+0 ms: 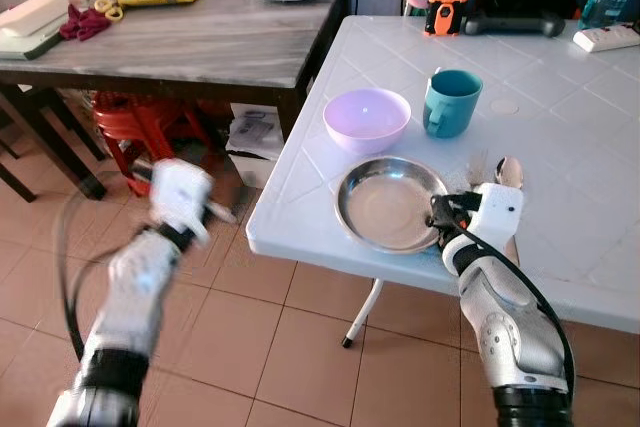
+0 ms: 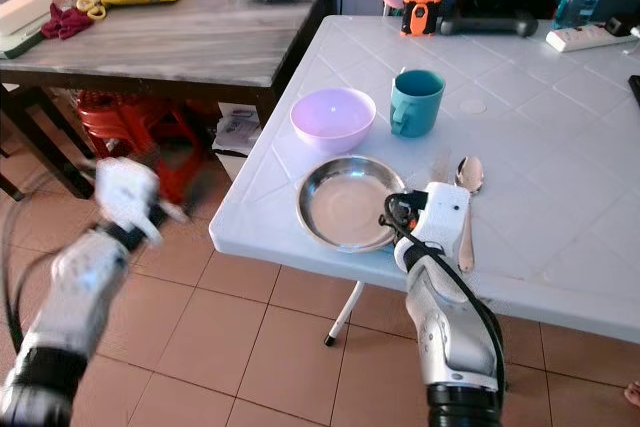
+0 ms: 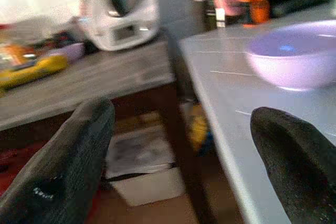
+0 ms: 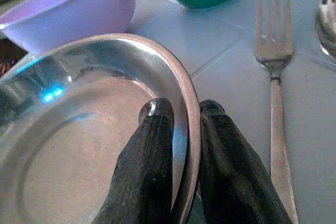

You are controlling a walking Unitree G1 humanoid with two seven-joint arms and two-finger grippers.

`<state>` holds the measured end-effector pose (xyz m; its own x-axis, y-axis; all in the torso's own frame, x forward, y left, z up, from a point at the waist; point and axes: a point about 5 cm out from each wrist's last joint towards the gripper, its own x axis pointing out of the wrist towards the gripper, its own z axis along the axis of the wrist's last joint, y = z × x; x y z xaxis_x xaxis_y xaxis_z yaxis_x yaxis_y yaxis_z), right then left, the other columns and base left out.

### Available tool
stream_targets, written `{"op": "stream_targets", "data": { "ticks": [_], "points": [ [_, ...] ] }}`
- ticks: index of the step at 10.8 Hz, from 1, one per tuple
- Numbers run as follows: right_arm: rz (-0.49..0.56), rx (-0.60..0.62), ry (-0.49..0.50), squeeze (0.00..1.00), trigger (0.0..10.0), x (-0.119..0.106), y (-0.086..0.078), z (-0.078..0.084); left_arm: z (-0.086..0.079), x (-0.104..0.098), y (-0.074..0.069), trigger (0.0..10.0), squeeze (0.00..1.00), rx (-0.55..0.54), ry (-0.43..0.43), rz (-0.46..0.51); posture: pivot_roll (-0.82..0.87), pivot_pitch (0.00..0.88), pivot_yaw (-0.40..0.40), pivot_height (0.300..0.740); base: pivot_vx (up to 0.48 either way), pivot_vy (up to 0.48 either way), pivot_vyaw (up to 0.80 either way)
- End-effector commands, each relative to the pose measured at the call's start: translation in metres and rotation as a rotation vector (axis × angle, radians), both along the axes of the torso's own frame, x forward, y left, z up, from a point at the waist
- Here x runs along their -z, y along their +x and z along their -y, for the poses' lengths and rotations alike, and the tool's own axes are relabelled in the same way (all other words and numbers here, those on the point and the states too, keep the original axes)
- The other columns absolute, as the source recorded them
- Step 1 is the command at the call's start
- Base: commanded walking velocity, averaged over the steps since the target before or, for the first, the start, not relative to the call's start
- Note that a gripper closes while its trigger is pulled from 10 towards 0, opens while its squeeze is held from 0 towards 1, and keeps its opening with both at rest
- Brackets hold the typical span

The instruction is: Setting the table

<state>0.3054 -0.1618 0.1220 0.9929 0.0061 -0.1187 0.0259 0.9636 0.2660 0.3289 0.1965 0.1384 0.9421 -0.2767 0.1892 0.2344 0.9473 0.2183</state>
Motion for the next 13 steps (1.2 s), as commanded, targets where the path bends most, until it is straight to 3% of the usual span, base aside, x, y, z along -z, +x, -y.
{"op": "stream_targets", "data": {
  "ticks": [1, 4, 5, 7, 8, 10, 13],
  "points": [
    [0.016, 0.017, 0.011, 0.00, 0.0, -0.001, -0.001, -0.001, -0.009, 0.005, 0.000, 10.0, 0.00, -0.054, 0.003, -0.001, -0.08, 0.070, 0.092, 0.740, 0.000, 0.000, 0.00],
    [0.080, 0.040, 0.024, 0.00, 0.0, -0.009, 0.000, -0.003, -0.004, 0.017, -0.002, 10.0, 0.00, -0.021, 0.030, -0.025, -0.08, 0.067, 0.087, 0.740, 0.000, 0.000, 0.00],
    [0.121, 0.048, -0.002, 0.00, 0.0, -0.015, -0.003, -0.001, -0.006, 0.027, -0.005, 10.0, 0.00, -0.060, 0.033, -0.070, -0.09, 0.067, 0.086, 0.740, 0.000, 0.000, 0.00],
    [0.168, 0.064, 0.000, 0.00, 0.0, -0.020, -0.011, 0.007, 0.002, 0.040, -0.027, 10.0, 0.00, 0.063, 0.056, -0.095, -0.09, 0.067, 0.089, 0.740, 0.000, 0.000, 0.00],
    [0.179, 0.071, -0.002, 0.00, 0.0, -0.021, -0.015, 0.010, 0.000, 0.044, -0.036, 10.0, 0.00, 0.066, 0.051, -0.103, -0.09, 0.064, 0.090, 0.740, 0.000, 0.000, 0.00],
    [0.176, 0.083, -0.022, 0.00, 0.0, -0.016, -0.023, 0.016, -0.022, 0.056, -0.061, 10.0, 0.00, -0.023, 0.056, -0.152, -0.06, 0.062, 0.079, 0.740, 0.000, 0.000, 0.00],
    [0.192, 0.105, -0.041, 0.00, 0.0, -0.014, -0.028, 0.019, -0.017, 0.051, -0.068, 10.0, 0.00, -0.068, 0.019, -0.143, -0.04, 0.051, 0.095, 0.740, 0.000, 0.000, 0.00]
  ]
}}
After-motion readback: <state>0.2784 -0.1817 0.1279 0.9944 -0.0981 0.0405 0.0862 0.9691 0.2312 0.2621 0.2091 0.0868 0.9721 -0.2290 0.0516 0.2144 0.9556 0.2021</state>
